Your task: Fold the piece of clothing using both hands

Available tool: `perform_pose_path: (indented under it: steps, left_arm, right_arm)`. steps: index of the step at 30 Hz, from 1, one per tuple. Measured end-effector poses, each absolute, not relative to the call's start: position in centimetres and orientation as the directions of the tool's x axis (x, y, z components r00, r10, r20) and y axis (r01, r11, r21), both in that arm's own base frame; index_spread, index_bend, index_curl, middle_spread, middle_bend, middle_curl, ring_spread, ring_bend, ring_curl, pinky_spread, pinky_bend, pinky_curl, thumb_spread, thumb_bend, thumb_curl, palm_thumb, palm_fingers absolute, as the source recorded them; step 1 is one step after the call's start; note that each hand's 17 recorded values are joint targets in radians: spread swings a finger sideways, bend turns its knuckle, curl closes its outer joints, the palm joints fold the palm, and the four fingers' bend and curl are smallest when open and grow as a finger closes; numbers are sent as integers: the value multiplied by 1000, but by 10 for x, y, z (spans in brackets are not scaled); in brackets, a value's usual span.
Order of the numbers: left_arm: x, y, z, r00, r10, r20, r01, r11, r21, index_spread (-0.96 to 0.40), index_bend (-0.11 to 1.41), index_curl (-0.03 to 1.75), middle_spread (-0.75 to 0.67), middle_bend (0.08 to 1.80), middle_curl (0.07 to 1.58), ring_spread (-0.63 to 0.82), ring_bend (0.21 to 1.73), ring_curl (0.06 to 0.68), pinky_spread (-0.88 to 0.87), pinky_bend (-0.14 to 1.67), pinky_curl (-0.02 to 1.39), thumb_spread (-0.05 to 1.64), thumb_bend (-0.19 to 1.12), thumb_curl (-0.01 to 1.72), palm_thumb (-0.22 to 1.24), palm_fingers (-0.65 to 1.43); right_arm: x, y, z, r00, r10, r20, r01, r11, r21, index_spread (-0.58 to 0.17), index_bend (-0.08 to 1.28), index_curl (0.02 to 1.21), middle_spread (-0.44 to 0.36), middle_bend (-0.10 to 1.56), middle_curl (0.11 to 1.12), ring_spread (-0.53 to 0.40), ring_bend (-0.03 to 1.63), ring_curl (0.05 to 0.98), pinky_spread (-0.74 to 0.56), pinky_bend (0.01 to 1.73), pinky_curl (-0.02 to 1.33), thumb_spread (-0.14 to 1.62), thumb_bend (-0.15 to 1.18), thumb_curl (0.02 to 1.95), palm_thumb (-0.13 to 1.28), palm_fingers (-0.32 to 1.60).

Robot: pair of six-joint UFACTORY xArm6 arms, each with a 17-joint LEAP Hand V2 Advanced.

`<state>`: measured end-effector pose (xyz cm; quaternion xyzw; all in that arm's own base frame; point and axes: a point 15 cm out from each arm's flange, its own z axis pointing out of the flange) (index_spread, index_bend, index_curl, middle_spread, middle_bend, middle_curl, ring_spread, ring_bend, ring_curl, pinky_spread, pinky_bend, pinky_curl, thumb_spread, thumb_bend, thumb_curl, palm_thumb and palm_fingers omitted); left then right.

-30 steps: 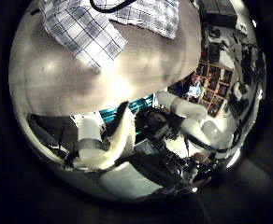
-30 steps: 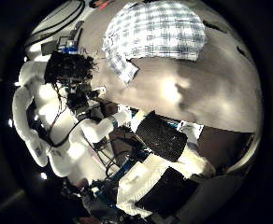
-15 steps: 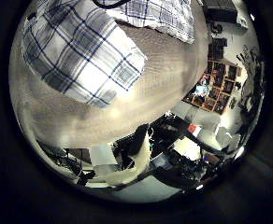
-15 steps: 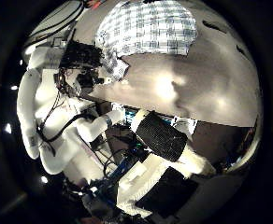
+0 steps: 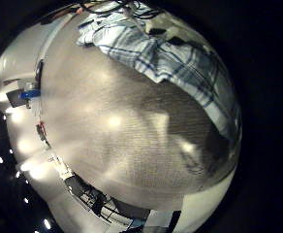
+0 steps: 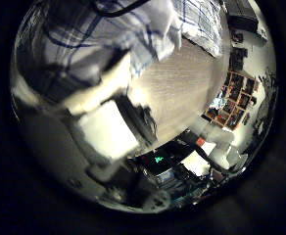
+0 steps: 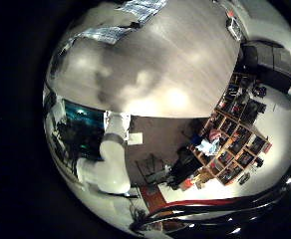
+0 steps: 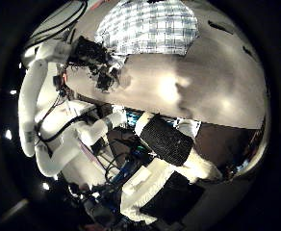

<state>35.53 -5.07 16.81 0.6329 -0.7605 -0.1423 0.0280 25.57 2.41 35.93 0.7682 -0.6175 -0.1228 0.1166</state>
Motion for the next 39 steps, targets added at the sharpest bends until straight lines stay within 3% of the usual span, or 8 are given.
perform_pose_path:
  steps: [3,6,11,17,23,31,39]
  left_arm:
    - [356,-54,174,-205,-970,-133,-955,168,244,-231,316,485,-213,847,716,-352,1203,411,-310,749,510,1046,105,413,769,1150]
    - [356,-62,190,-216,-969,-121,-958,187,217,-325,403,566,-295,888,794,-404,1273,457,-431,916,588,1064,96,437,815,1124]
    - [347,-74,225,-241,-964,-111,-952,213,220,-452,507,704,-398,928,891,-438,1348,498,-532,1045,653,1074,62,474,844,1053]
    - [338,-83,267,-292,-950,-105,-927,255,276,-557,538,857,-475,958,986,-442,1403,525,-584,1106,690,1085,21,507,864,984]
    - [331,-81,279,-299,-949,-105,-920,257,296,-626,529,994,-523,972,1051,-441,1442,535,-606,1143,709,1096,-9,532,878,943]
    - [331,-80,283,-296,-949,-104,-918,254,303,-677,485,1144,-560,969,1109,-437,1468,537,-610,1178,724,1101,-13,551,877,924]
    - [331,-77,280,-295,-950,-103,-915,250,316,-698,426,1257,-585,956,1146,-434,1478,534,-608,1190,729,1102,-13,563,874,918]
  right_arm:
    - [254,24,345,206,-977,-51,-911,-210,355,-407,177,343,-74,449,387,-104,860,182,206,808,-3,1379,-9,293,445,424]
    - [266,25,334,209,-977,-48,-918,-213,336,-407,169,338,-79,447,387,-126,884,188,180,821,-3,1370,-11,295,449,437]
    - [295,27,314,213,-976,-40,-928,-215,306,-386,154,322,-128,477,399,-158,924,205,108,858,-3,1297,-19,307,440,433]
    - [327,32,265,226,-973,-36,-911,-225,344,-323,179,329,-103,430,395,-133,862,203,79,886,5,1201,-27,315,408,270]
    - [355,53,229,258,-966,-26,-915,-253,316,-277,174,335,-87,402,390,-112,828,197,98,878,7,1133,-23,315,395,249]
    - [352,67,182,261,-965,-16,-892,-248,377,-242,176,341,-88,402,398,-108,831,213,88,857,10,1094,-23,323,411,267]
    - [349,77,178,276,-961,-3,-886,-256,386,-243,173,341,-122,467,429,-137,854,229,47,842,6,1080,-19,325,421,327]
